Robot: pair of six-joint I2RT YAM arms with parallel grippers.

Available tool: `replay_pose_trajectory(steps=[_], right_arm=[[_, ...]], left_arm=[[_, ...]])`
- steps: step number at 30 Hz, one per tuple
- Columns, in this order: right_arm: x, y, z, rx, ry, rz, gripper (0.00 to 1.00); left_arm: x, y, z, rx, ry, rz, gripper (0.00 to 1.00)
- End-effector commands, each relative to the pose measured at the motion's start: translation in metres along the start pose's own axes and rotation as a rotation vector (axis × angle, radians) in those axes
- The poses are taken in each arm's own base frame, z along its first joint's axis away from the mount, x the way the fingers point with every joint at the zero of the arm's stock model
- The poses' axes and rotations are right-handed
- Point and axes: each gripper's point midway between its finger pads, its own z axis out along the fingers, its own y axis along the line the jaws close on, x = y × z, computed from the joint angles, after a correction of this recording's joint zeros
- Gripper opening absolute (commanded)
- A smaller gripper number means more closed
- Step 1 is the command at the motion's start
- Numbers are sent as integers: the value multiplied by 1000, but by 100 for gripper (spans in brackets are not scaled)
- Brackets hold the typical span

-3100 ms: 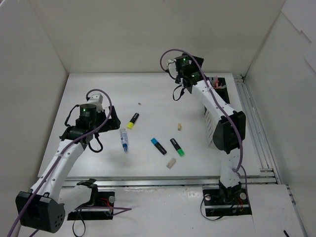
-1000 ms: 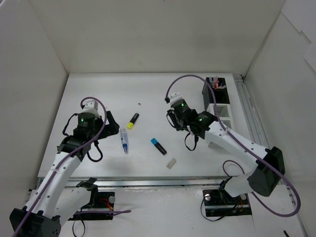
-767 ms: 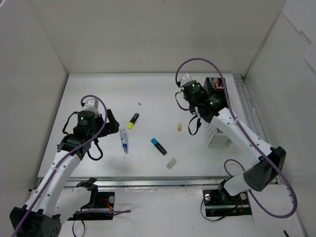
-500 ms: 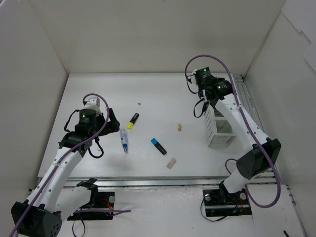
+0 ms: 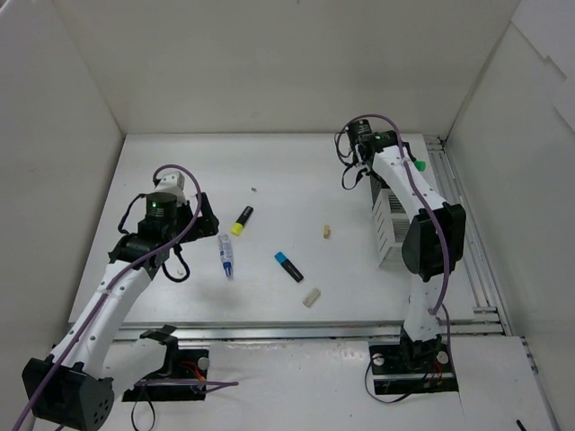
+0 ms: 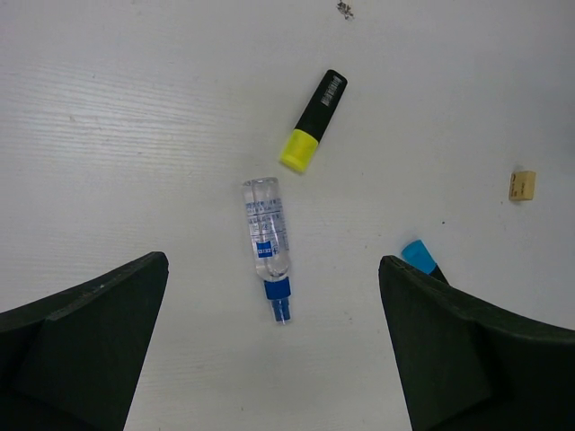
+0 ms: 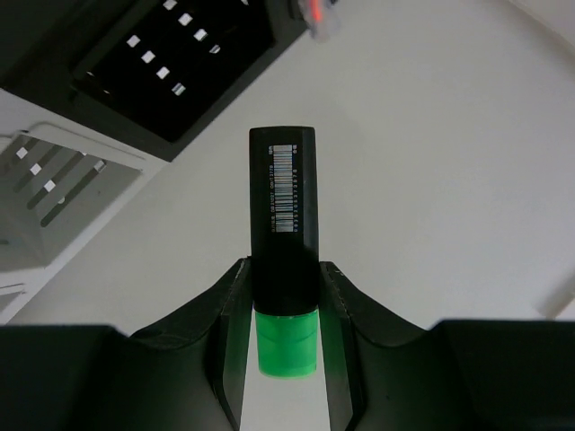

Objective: Sort the stationery into containers
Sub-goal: Place the pen in the storage box.

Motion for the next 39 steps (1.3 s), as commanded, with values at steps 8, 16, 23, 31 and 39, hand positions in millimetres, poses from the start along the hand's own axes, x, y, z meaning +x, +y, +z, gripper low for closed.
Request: replay_pose_trajectory(steps=[8, 16, 23, 31, 39], right_arm=[[-7, 12, 26, -73, 79, -147, 4], [-26, 26, 44, -119, 83, -200, 12], [-30, 15, 46, -94, 86, -158, 51], [-20, -17, -7, -18, -60, -15, 63], [-26, -15, -110, -18, -458, 197, 98]], left_arm=[[-32, -15, 2, 31, -65, 24, 100], [-29, -14, 8, 27, -53, 23, 99], [-30, -12, 12, 23, -42, 19, 99], [-35, -18, 10, 46, -60, 14, 99], [-39, -31, 26, 99, -6, 77, 100]])
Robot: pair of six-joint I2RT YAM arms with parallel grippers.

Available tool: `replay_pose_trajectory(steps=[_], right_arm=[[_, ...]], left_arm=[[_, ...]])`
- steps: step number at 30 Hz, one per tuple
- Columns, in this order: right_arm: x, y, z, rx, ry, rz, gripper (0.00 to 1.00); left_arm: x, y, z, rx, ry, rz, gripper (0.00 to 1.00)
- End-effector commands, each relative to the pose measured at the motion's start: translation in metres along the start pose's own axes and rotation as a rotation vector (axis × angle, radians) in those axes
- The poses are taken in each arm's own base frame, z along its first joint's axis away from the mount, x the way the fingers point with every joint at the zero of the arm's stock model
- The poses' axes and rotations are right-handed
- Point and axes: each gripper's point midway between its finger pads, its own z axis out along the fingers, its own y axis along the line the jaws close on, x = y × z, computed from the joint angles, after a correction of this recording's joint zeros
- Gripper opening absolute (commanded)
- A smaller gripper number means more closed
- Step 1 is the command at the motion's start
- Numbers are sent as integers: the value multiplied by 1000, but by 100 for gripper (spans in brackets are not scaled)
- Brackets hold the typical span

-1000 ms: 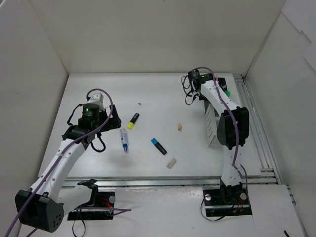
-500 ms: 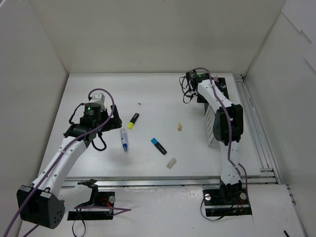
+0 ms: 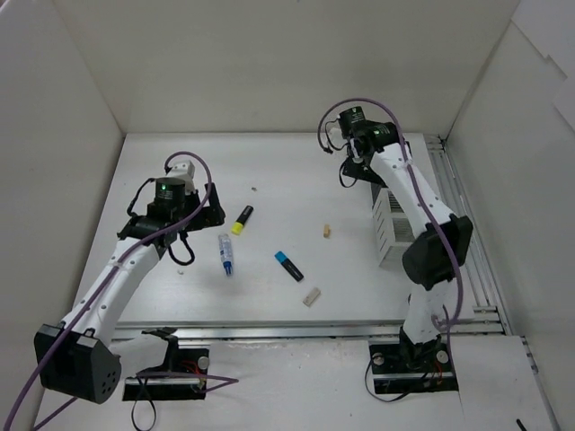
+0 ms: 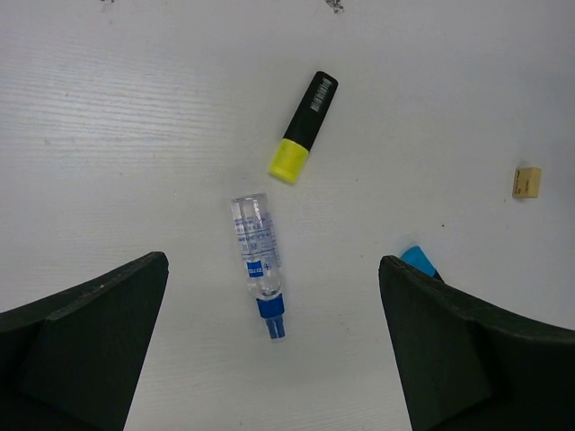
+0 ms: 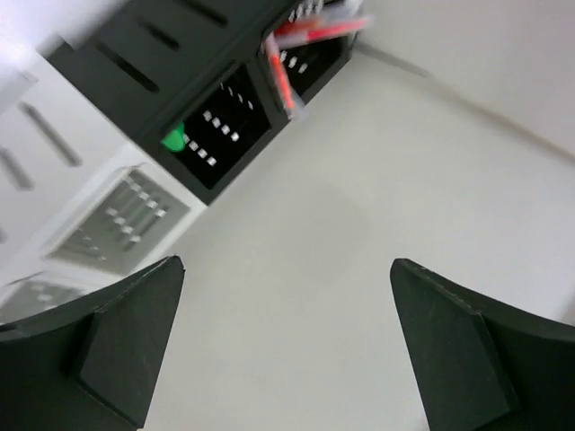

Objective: Sort the stationery into containers
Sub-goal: Place the pen in the storage box, then pick up the pen from the center of the board.

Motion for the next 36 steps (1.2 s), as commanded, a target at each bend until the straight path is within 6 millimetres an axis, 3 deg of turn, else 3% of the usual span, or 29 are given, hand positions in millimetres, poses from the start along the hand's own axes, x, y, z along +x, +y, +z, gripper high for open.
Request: replay_pose_trajectory(steps=[1, 2, 4, 5, 7, 8, 9, 11, 12, 13, 18, 19, 21, 23, 26, 27, 32, 36], right_arm=[[-10, 1, -80, 6, -277, 202, 98], [-24, 6, -90, -18, -368, 250, 98], [-32, 27, -101, -55, -448, 402, 98], [-43, 15, -107, -3, -528, 511, 98], [-39, 34, -107, -4, -553, 705, 98], [-41, 21, -112, 54, -606, 808, 98], [-33, 32, -112, 48, -617, 864, 98], [-30, 32, -115, 60, -649, 1027, 98], [-21, 39, -117, 64, -651, 1075, 98], [-18, 41, -119, 60, -656, 1154, 98], [27, 52, -135, 117, -694, 1386, 98], [34, 52, -139, 129, -714, 1437, 98], [56, 56, -148, 166, -755, 1506, 98], [64, 57, -155, 177, -805, 1556, 98], [79, 62, -163, 180, -849, 1634, 98], [78, 66, -160, 172, -846, 1626, 98], [78, 72, -155, 164, -831, 1610, 98], [77, 76, -153, 156, -820, 1596, 98]], left_arm=[[-39, -23, 8, 83, -55, 72, 99], [-40, -24, 12, 81, -37, 88, 99], [-45, -29, 26, 105, -21, 133, 99], [-46, -34, 30, 131, -9, 152, 99], [-49, -37, 48, 139, 14, 184, 99], [-49, -35, 53, 128, 28, 189, 99], [-58, -43, 55, 137, 17, 198, 99], [-44, -38, 77, 94, 101, 215, 99], [-48, -44, 82, 89, 100, 234, 99], [-34, -39, 98, 61, 155, 246, 99], [-12, -39, 143, -8, 271, 325, 99], [-10, -40, 142, 1, 280, 327, 99], [-1, -38, 160, -7, 319, 330, 99], [2, -36, 166, -13, 332, 331, 99], [9, -43, 175, 11, 356, 334, 92], [12, -43, 179, 11, 366, 332, 86], [26, -48, 186, 13, 399, 337, 70], [42, -43, 191, -17, 440, 332, 44]])
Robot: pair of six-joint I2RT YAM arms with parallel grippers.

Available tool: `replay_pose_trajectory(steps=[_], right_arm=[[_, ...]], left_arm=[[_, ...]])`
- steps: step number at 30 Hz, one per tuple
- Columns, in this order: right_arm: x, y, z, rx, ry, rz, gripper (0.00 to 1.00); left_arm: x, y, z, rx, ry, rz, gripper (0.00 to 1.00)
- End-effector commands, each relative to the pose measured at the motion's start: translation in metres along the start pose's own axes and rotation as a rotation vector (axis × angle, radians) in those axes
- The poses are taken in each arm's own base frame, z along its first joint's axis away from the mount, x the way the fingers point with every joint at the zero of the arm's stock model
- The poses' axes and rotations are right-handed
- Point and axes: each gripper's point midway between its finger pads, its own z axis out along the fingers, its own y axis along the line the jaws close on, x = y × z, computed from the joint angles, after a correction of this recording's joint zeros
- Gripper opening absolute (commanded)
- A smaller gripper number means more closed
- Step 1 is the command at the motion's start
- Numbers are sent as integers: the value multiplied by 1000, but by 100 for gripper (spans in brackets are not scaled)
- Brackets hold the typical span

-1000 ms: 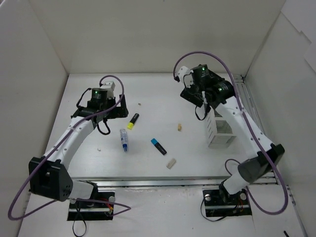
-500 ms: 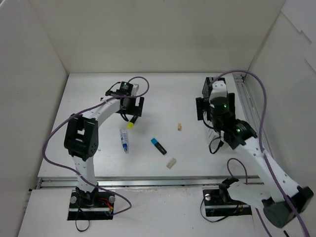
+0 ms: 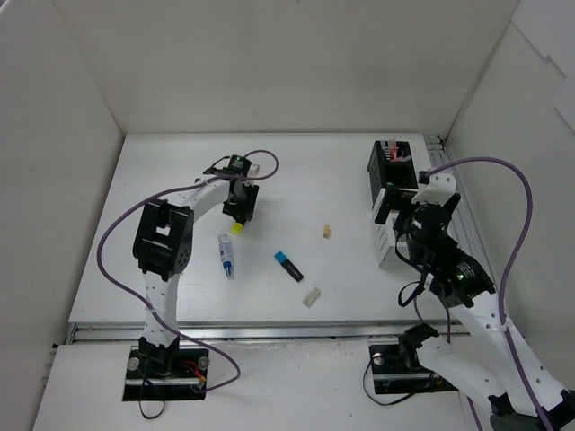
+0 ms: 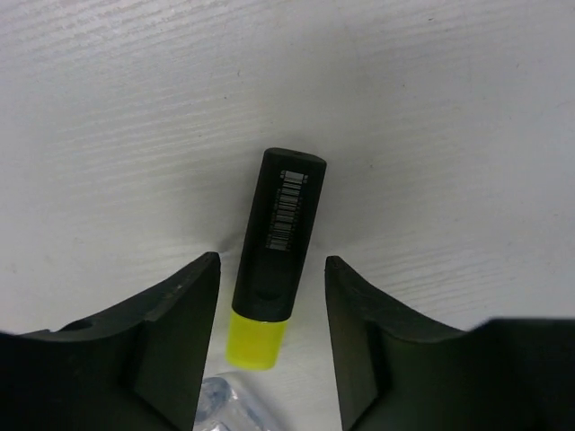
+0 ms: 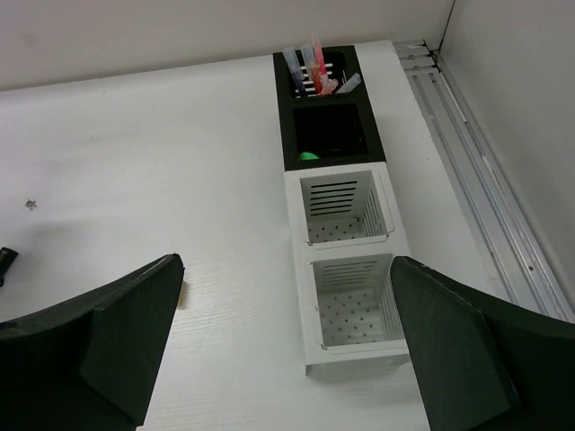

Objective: Sort the stationery into containers
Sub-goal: Pick up the pen from the center of the board.

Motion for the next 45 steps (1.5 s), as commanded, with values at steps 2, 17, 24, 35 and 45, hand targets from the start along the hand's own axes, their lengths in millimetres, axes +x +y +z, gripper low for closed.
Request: replay_pose_trajectory(steps=[2, 17, 24, 35, 45], right_arm=[[-11, 5, 3, -7, -40, 51, 98], [60, 90, 11, -481, 176, -424, 98], [85, 139, 9, -638, 164, -657, 98], [75, 222, 1, -704, 53, -2, 98], [92, 264, 10, -736, 64, -46, 98]], left_arm=[[-10, -11, -8, 15, -26, 10, 36], [-32, -64, -67, 298, -118, -38, 9], [-32, -120, -139, 698, -232, -45, 4], [-65, -121, -185, 764, -521, -629, 0], [-62, -111, -254, 754, -820, -840, 0]])
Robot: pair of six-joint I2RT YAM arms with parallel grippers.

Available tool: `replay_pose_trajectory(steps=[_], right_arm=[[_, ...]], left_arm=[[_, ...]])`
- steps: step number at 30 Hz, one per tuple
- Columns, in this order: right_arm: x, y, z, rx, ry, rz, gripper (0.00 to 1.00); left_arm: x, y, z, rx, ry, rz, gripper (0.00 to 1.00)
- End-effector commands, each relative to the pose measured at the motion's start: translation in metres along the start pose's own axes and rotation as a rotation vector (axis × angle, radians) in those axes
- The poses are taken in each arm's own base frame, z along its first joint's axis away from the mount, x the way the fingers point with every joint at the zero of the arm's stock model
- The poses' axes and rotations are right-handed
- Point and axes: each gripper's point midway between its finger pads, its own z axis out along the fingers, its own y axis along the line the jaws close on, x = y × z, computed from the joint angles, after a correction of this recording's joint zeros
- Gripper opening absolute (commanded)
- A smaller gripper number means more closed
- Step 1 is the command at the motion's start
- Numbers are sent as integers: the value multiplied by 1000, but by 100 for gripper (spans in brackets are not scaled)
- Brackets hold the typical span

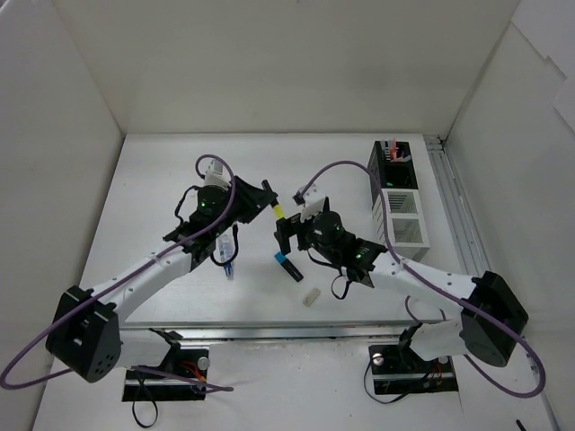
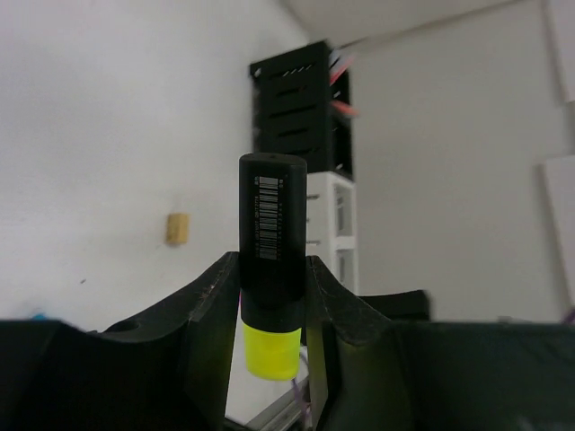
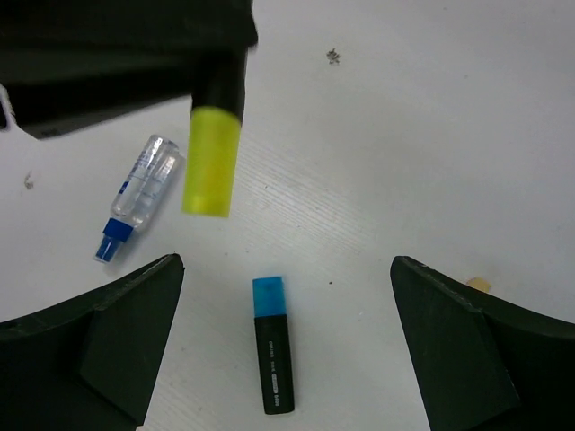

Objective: Sort the stationery into containers
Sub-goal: Pick up the pen from the center of the board, then place the pen in the storage box.

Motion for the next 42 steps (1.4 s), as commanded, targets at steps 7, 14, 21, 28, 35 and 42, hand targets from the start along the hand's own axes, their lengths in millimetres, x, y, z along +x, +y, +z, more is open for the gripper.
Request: replay_pose_trajectory(steps=[7, 14, 21, 28, 35, 42], right_arm=[[-67, 24, 14, -34, -227, 73, 98], [-90, 33, 17, -45, -287, 8, 94], [-97, 30, 28, -5, -301, -3, 66], [-109, 43, 39, -56, -323, -45, 32], [-119, 54, 37, -111, -343, -125, 0], [-115, 45, 30, -91, -312, -204, 0]], left_arm=[[-46, -59, -27, 174, -244, -74, 0], [-45, -60, -28, 173, -236, -61, 0], [-41, -56, -30, 178, -225, -65, 0], [-39, -52, -34, 176, -226, -60, 0], [-36, -51, -33, 159, -205, -27, 0], [-37, -56, -43, 153, -204, 57, 58]])
